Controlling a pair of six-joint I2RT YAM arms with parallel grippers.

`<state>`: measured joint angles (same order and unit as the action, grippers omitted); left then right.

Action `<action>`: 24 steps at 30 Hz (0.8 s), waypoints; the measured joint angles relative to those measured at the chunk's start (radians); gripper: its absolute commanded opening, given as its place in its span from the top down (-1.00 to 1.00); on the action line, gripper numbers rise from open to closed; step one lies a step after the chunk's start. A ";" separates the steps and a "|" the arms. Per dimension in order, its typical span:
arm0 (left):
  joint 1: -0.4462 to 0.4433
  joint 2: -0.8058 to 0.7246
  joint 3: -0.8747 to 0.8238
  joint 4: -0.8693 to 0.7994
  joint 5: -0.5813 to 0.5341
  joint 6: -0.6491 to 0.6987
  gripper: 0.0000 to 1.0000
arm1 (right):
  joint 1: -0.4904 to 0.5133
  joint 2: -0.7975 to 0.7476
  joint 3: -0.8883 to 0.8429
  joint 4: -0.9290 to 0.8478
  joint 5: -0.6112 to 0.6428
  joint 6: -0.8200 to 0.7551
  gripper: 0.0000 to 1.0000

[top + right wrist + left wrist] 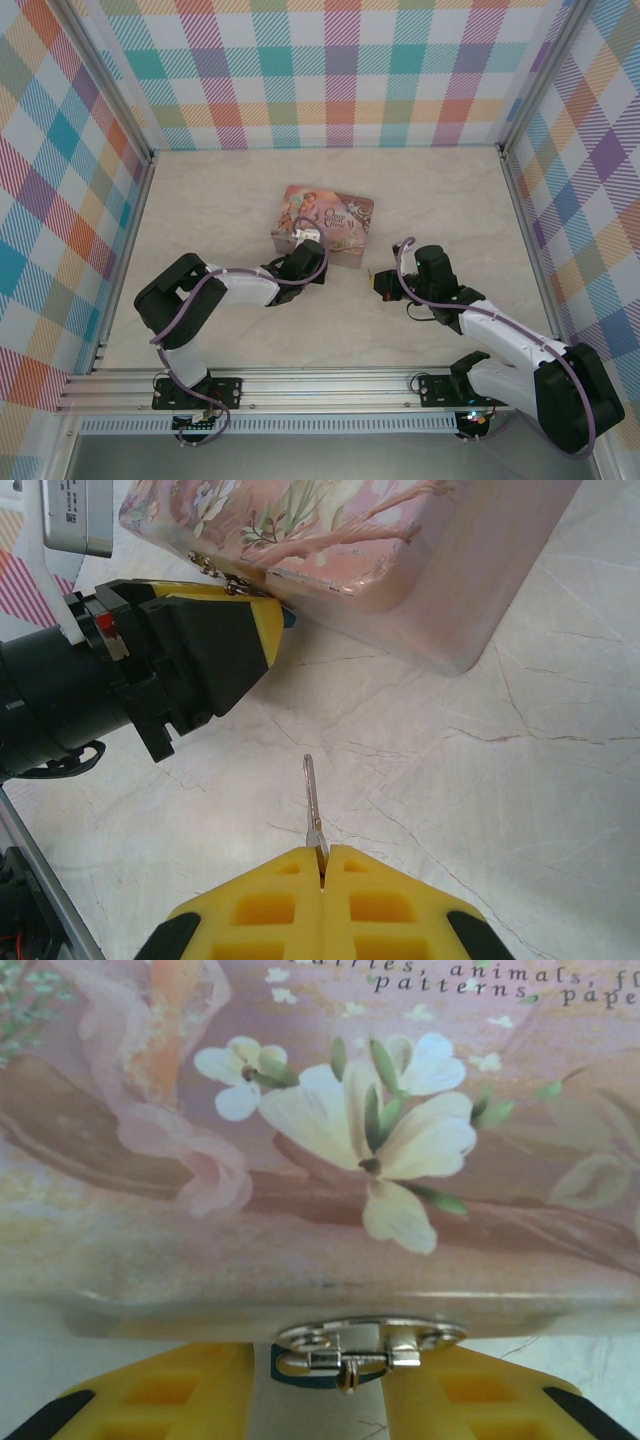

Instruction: Unlock the padlock with the key

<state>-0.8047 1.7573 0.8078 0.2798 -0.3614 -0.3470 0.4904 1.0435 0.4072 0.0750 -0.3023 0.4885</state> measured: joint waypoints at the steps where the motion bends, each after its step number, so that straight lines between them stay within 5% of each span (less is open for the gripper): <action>1: 0.000 0.000 0.002 -0.003 0.000 0.000 0.24 | 0.000 0.000 0.000 0.000 0.000 0.000 0.94; 24: 0.000 0.023 0.035 -0.046 -0.030 -0.001 0.38 | 0.000 0.000 0.000 0.011 0.000 0.000 0.95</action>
<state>-0.8047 1.7802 0.8429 0.2340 -0.3916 -0.3477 0.4904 1.0435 0.4072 0.0864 -0.3019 0.4885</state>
